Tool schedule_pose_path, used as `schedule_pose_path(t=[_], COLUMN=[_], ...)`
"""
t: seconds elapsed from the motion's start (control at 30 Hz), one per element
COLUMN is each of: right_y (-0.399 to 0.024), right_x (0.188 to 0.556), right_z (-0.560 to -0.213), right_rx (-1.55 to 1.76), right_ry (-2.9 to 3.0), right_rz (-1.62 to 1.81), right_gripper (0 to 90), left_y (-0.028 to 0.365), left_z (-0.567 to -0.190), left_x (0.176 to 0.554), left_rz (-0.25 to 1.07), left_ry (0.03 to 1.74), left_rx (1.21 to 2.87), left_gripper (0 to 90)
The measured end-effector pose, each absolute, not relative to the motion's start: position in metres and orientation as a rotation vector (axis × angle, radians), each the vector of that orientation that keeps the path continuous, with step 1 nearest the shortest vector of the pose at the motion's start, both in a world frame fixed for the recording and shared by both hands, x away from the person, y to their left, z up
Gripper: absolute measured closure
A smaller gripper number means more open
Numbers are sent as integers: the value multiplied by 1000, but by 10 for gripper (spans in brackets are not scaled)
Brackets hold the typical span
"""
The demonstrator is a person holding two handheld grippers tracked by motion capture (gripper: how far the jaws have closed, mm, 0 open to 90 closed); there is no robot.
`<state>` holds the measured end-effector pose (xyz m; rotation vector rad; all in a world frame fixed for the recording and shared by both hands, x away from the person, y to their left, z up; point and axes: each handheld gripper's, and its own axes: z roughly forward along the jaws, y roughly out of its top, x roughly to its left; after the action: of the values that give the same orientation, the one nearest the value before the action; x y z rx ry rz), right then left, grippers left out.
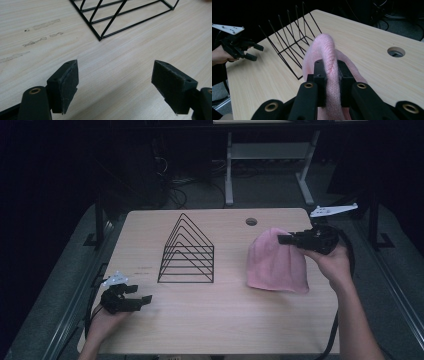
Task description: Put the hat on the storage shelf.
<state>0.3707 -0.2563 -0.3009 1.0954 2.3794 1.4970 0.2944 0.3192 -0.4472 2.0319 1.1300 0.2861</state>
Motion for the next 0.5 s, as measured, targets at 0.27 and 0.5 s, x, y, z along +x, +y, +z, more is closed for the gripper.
schedule_pose_path(t=[0.27, 0.5], right_y=[-252, -249], right_x=[367, 368], right_z=[-289, -278], right_rx=[1045, 1012], right_ry=[2373, 2374], right_rz=[1517, 1531], right_gripper=[808, 808], left_y=[318, 317], left_z=[-448, -447], left_x=[294, 295], left_rz=[286, 295], left_ry=[1128, 1106], left_rx=[2029, 2033], left_gripper=[212, 210])
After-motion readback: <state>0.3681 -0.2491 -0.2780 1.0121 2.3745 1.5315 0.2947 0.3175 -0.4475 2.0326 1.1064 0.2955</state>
